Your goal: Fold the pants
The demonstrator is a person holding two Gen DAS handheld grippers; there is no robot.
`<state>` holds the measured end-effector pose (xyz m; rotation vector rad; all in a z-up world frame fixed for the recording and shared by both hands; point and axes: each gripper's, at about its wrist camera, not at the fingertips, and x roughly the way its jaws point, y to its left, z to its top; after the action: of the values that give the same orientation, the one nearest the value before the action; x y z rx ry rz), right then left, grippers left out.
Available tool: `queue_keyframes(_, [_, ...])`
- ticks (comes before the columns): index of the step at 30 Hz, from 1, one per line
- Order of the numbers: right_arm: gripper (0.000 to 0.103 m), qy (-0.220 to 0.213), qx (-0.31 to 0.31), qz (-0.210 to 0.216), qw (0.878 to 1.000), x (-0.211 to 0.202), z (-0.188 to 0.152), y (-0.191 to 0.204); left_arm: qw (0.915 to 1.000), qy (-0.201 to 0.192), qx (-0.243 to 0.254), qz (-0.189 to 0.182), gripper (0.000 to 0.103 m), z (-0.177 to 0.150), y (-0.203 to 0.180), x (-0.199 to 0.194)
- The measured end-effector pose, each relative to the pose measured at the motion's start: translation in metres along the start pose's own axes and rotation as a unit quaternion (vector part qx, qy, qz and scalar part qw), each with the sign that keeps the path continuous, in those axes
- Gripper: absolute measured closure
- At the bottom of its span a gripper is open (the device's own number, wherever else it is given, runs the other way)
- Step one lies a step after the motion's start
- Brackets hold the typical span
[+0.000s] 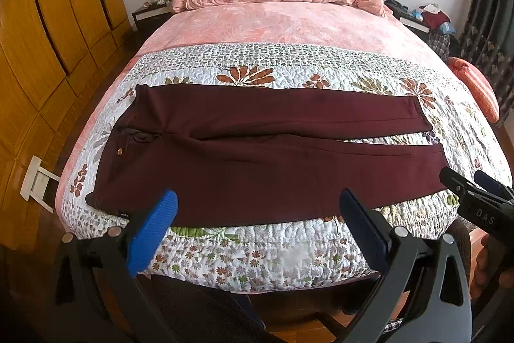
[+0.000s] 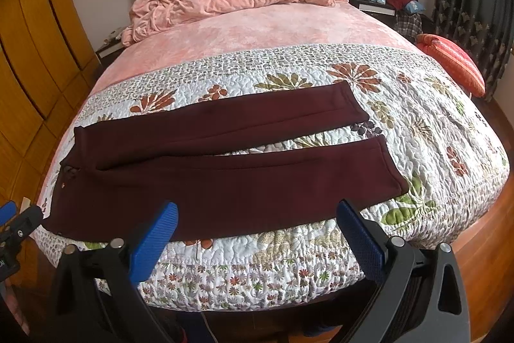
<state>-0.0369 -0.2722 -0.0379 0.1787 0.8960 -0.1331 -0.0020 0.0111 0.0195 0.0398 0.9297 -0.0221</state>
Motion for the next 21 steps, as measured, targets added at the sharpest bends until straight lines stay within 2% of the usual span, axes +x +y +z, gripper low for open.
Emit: queue_keyframes(21, [0.004,0.001,0.0,0.0,1.0,0.002,0.0,0.0,0.9999,0.009,0.005,0.005,0.003,0.004,-0.002,0.011])
